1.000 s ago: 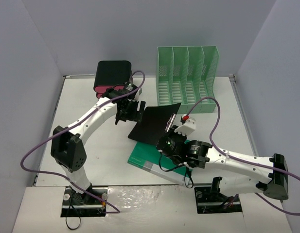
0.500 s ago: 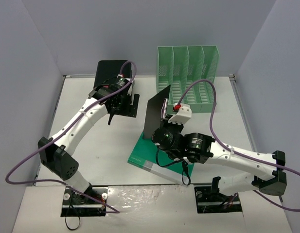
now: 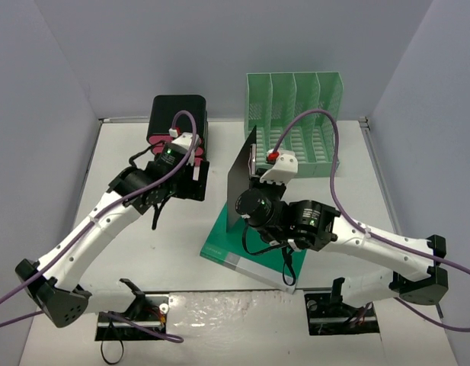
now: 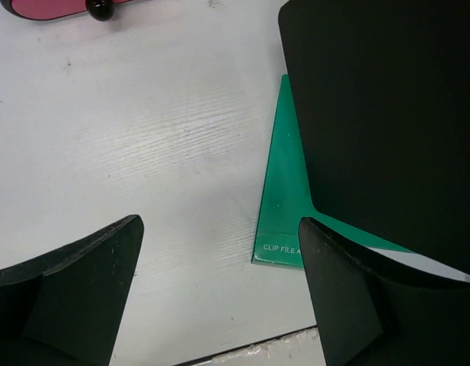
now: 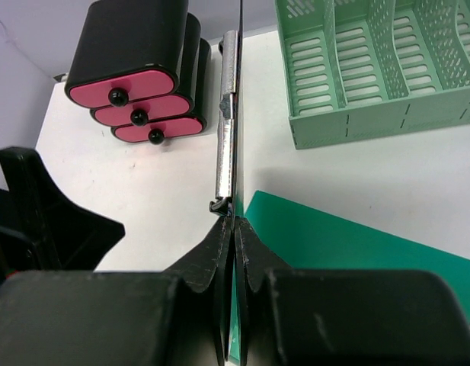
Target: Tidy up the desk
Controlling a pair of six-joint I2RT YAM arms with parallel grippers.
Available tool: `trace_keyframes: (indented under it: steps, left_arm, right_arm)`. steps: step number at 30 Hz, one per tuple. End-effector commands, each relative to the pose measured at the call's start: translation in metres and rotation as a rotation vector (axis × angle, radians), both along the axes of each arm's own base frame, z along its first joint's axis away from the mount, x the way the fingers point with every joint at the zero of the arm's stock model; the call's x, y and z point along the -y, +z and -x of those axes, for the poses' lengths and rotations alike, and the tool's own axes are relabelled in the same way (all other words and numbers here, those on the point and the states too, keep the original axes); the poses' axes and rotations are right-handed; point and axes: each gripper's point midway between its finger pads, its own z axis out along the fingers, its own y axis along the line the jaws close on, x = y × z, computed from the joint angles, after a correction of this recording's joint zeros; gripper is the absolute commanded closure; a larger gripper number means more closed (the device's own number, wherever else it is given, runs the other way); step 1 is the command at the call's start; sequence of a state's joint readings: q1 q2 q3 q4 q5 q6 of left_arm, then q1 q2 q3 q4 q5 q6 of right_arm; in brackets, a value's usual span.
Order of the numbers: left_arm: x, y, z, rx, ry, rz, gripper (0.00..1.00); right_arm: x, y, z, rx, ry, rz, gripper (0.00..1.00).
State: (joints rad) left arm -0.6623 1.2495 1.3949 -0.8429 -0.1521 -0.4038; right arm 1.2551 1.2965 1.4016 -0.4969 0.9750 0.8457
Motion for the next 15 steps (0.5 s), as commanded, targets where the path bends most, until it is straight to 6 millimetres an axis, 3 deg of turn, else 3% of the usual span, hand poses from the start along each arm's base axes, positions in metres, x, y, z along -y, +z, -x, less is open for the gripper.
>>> trace_keyframes:
  steps: [1,8,15]
  left_arm:
    - [0.006,0.036,-0.010,0.187,0.008,0.059,0.20]
    - [0.024,0.058,0.009,0.356,-0.066,0.070,0.15]
    - [0.037,0.063,0.015,0.410,-0.085,0.068,0.15]
  right_arm:
    - [0.017,0.040,-0.015,0.085,-0.099,-0.053,1.00]
    - [0.020,0.050,-0.041,0.070,-0.129,-0.046,1.00]
    - [0.041,0.078,-0.072,0.091,-0.187,-0.023,1.00]
